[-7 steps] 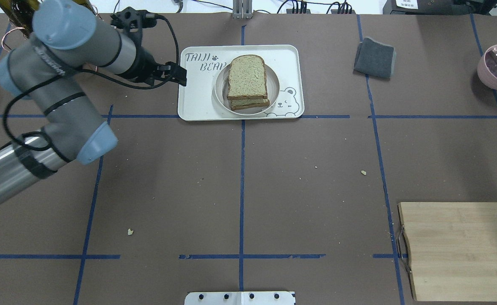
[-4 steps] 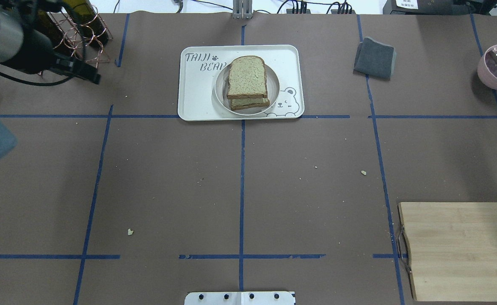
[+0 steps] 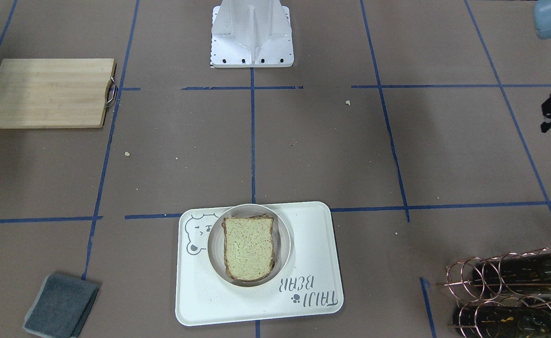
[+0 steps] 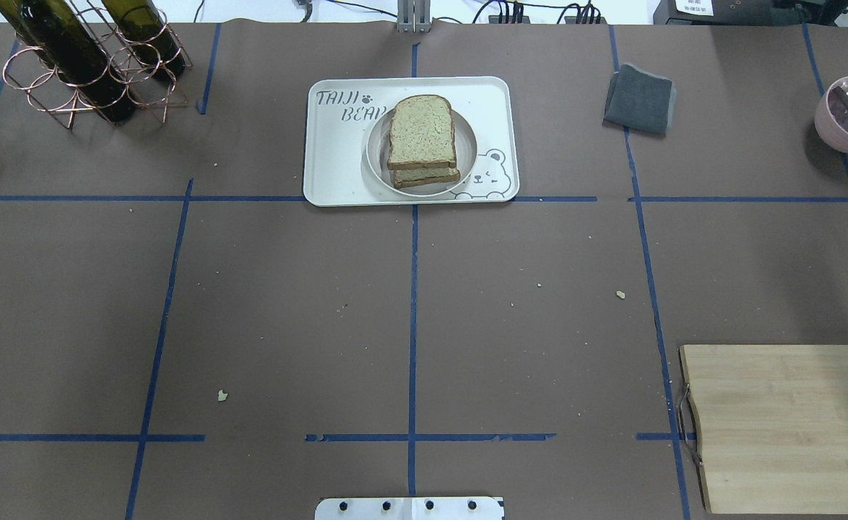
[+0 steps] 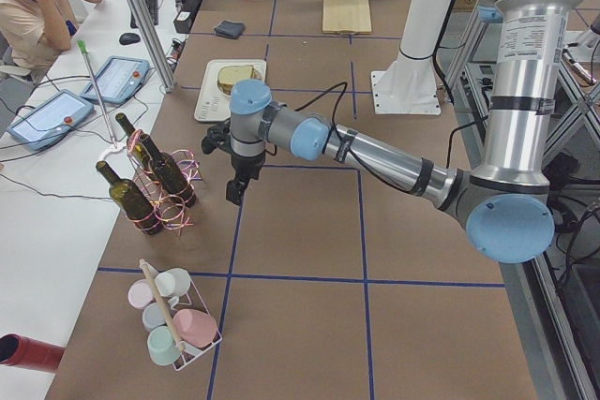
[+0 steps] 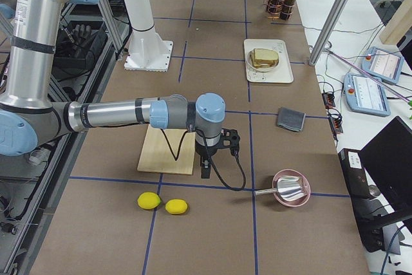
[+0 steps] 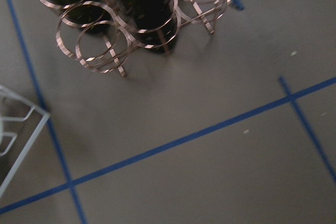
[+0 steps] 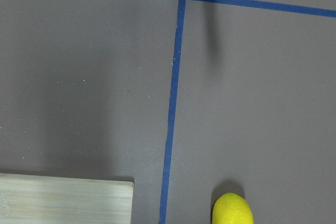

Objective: Make sandwich and place on tray

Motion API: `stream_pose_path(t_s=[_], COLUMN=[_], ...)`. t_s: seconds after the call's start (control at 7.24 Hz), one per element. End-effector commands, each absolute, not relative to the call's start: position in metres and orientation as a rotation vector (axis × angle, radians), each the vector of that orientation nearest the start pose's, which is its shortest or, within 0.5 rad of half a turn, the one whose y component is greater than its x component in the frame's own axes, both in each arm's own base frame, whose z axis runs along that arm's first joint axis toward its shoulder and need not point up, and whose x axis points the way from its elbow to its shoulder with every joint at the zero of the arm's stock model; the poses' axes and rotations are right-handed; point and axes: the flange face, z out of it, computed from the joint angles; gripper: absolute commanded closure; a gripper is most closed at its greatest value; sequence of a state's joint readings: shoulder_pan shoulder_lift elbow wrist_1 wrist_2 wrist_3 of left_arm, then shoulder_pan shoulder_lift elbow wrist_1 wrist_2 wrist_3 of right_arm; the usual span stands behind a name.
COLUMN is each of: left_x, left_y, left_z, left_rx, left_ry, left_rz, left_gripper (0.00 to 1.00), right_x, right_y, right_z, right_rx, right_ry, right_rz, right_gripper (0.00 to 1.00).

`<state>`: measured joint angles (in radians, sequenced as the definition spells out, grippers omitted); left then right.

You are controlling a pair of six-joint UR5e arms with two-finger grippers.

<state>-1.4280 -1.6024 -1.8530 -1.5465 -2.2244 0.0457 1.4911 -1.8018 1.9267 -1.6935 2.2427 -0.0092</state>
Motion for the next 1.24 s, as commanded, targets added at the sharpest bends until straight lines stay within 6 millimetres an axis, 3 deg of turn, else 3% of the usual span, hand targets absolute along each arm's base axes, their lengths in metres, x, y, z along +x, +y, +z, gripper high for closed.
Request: stream_pose_path(t_s=[0.0,0.14,0.28,0.55,0.69,0.83,1.11], left_x=[-0.088,-0.122,-0.123,-0.123,-0.123,-0.113,-0.107], left_y=[-0.461,-0.428,-0.413,-0.4,-0.404,-0.401,-0.403], left_z=[0.595,0.617,0.636,0.643,0.629,0.627,0.629], left_rx=[0.11,0.106,0.06,0.053,0.074,0.077,0.084], left_ry=[0.65,0.653,0.657,0.664,0.682,0.807,0.828], left_rz=[0.223,0.173,0.152,0.145,0.136,0.089,0.085], left_gripper=[0.0,0.0,0.0,0.0,0.0,0.0,0.0], right_x=[0.04,0.04,0.04,0.04,0.04,0.04,0.04], right_y=[-0.395,-0.395,-0.395,-0.395,-0.395,-0.395,-0.395], right_z=[0.606,0.606,0.606,0.606,0.606,0.606,0.606], right_rx=[-0.023,-0.024,-0.024,-0.024,-0.024,-0.024,-0.024], right_ry=[-0.672,-0.672,-0.672,-0.672,-0.672,-0.672,-0.672], right_rz=[-0.087,-0.086,-0.086,-0.086,-0.084,-0.084,-0.084], right_gripper=[0.0,0.0,0.0,0.0,0.0,0.0,0.0])
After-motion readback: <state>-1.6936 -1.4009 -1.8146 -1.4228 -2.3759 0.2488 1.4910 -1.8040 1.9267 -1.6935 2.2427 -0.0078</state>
